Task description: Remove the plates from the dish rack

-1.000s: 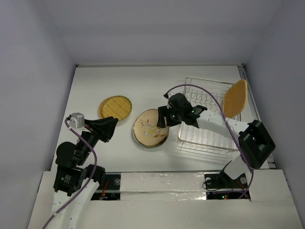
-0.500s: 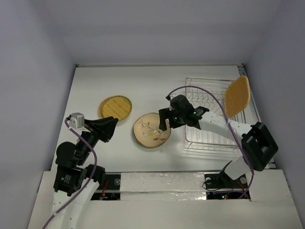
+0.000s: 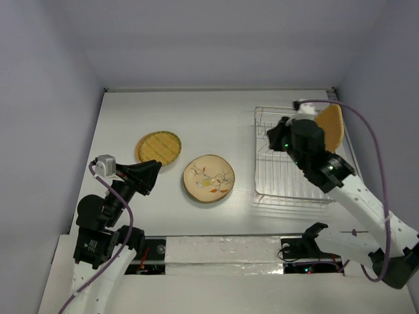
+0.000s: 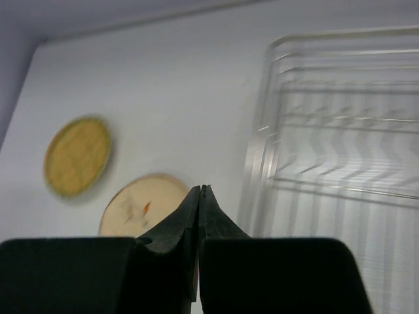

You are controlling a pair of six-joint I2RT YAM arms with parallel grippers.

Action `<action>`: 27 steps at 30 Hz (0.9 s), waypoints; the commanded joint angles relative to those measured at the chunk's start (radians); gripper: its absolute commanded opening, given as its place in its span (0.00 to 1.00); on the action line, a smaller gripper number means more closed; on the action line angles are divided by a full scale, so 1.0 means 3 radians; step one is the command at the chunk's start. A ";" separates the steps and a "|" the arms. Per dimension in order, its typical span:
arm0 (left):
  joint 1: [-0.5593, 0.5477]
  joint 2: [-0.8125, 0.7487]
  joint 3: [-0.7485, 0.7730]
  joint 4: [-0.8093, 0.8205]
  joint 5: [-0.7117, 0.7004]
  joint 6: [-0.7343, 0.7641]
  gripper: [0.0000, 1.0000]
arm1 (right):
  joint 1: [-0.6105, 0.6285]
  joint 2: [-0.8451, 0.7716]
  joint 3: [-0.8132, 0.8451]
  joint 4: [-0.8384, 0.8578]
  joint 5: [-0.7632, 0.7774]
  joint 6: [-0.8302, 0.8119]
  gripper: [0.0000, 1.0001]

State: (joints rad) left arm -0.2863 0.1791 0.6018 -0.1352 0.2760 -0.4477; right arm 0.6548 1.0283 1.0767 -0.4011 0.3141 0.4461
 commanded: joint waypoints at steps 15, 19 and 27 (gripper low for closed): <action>-0.0150 -0.0331 0.0029 0.0042 -0.0122 -0.0011 0.12 | -0.2290 0.0187 0.0246 -0.0622 0.1070 -0.0418 0.76; -0.0181 -0.0382 0.0039 0.0031 -0.0153 -0.0011 0.16 | -0.2366 0.0437 0.0261 -0.0437 0.0748 -0.0536 0.76; -0.0212 -0.0438 0.0039 0.0031 -0.0148 -0.0006 0.18 | -0.2637 0.0806 0.0292 -0.0269 0.0630 -0.0735 0.64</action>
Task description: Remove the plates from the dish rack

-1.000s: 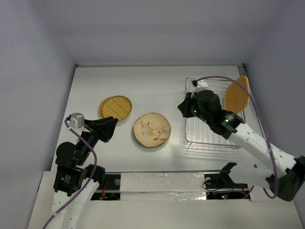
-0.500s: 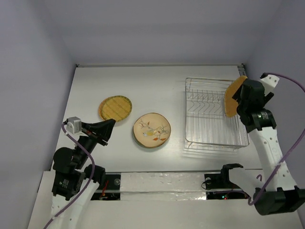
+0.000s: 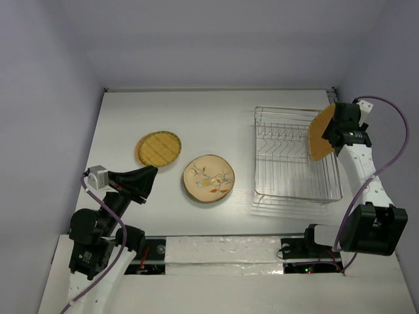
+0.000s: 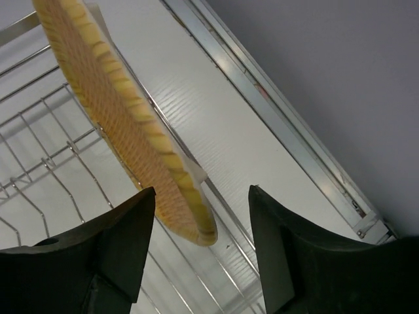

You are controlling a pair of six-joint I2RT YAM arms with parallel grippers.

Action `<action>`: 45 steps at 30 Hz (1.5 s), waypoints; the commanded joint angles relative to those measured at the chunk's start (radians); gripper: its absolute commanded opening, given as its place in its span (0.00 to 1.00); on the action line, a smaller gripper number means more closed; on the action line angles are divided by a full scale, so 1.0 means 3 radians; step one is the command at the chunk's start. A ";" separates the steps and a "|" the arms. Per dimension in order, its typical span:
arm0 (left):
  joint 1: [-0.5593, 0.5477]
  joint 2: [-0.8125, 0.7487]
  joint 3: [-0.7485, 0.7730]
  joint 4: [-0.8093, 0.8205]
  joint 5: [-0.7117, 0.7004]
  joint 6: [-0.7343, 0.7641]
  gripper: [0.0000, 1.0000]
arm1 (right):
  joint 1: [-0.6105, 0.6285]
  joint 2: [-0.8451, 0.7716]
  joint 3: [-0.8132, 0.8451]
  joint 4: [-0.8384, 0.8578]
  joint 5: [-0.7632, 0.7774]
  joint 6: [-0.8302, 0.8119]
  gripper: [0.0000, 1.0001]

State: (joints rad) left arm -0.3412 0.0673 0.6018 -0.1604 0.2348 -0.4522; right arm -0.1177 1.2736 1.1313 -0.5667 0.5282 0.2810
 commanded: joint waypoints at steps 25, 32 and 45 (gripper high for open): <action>-0.0059 -0.0086 0.0039 0.0110 -0.0031 0.0004 0.19 | -0.0063 0.0209 0.0386 0.0299 -0.0175 -0.0762 0.00; -0.0059 -0.0081 0.0034 0.0120 -0.0041 -0.0001 0.19 | -0.0063 0.0025 0.0570 0.0268 -0.0252 -0.0997 0.00; -0.0059 -0.0081 0.0034 0.0126 -0.0031 -0.0006 0.20 | -0.0063 -0.0313 0.0871 0.0156 -0.0313 -0.1029 0.00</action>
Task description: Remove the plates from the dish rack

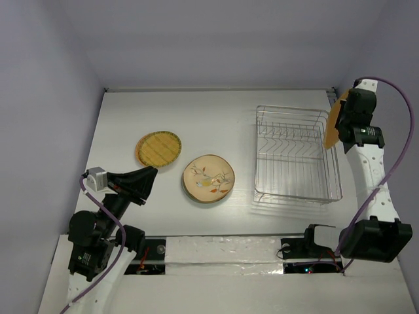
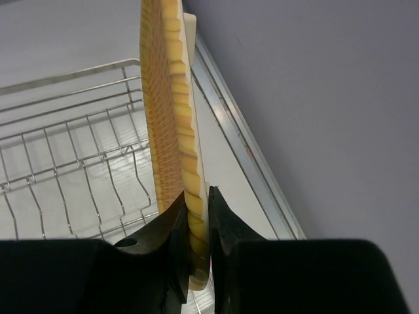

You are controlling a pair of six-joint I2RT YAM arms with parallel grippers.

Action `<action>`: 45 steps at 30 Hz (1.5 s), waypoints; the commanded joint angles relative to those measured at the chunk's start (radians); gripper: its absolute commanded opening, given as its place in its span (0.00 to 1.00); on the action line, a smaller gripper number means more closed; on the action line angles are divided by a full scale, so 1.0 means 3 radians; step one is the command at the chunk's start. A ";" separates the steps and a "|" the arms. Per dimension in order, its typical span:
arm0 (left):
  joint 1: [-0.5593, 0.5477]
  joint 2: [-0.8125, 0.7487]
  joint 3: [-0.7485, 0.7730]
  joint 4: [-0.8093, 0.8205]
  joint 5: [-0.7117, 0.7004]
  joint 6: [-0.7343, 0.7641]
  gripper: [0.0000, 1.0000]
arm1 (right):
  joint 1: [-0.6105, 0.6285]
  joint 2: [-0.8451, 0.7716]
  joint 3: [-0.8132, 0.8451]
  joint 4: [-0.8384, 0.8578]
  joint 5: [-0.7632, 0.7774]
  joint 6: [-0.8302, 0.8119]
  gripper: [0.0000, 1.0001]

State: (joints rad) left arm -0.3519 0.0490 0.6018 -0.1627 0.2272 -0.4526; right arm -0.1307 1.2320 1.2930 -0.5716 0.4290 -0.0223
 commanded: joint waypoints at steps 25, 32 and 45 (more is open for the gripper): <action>0.0007 -0.0046 0.0055 0.0036 -0.0322 -0.0046 0.30 | 0.2316 0.0622 0.0405 0.2260 -0.2078 0.2374 0.00; 0.0114 -0.0010 0.0055 0.0021 -0.0384 -0.0051 0.31 | 0.2874 0.1732 0.0481 0.3662 -0.2416 0.3157 0.00; 0.0176 0.0108 0.0045 0.0046 -0.0318 -0.0046 0.32 | 0.3094 0.3051 0.0819 0.4038 -0.2131 0.4063 0.00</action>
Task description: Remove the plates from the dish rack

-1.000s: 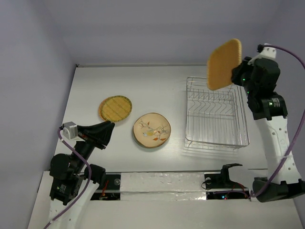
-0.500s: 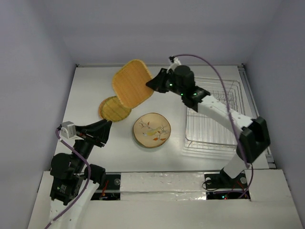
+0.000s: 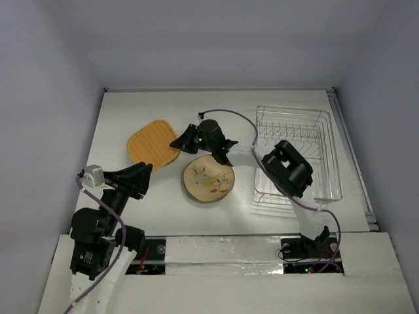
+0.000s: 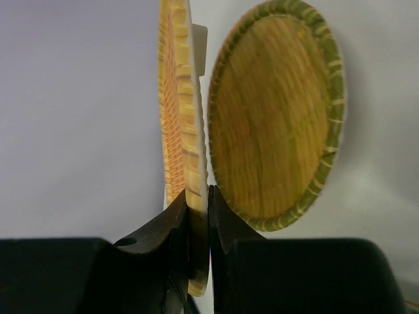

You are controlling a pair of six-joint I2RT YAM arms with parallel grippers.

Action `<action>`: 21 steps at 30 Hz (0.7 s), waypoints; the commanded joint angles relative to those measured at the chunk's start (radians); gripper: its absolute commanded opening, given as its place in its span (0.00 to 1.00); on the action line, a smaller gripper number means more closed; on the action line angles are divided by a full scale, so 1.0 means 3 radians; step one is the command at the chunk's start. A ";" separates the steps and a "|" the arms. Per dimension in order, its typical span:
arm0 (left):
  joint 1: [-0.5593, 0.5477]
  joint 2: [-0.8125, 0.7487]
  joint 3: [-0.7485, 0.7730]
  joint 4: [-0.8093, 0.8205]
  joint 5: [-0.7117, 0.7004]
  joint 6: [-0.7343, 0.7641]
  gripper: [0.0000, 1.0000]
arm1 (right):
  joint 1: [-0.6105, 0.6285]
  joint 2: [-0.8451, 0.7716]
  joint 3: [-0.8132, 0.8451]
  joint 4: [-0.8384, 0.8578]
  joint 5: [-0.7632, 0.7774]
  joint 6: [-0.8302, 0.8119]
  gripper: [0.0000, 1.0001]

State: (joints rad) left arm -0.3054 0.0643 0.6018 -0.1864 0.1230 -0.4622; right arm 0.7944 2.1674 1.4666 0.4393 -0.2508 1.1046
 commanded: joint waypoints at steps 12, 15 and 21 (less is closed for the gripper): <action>0.0082 0.0103 0.0039 0.0130 0.0055 -0.0014 0.33 | 0.0072 0.0180 0.0225 0.0224 0.0284 0.0322 0.42; 0.0082 0.0108 0.0044 0.0130 0.0055 -0.0019 0.33 | 0.0072 0.0124 0.0204 0.0121 0.0325 0.0261 0.61; 0.0082 0.0108 0.0050 0.0130 0.0055 -0.0014 0.33 | 0.0072 -0.0198 0.0082 -0.0283 0.0549 -0.0066 0.89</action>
State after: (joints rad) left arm -0.2859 0.0776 0.6018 -0.1856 0.1272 -0.4622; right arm 0.8070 2.2169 1.4857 0.4042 -0.1497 1.1542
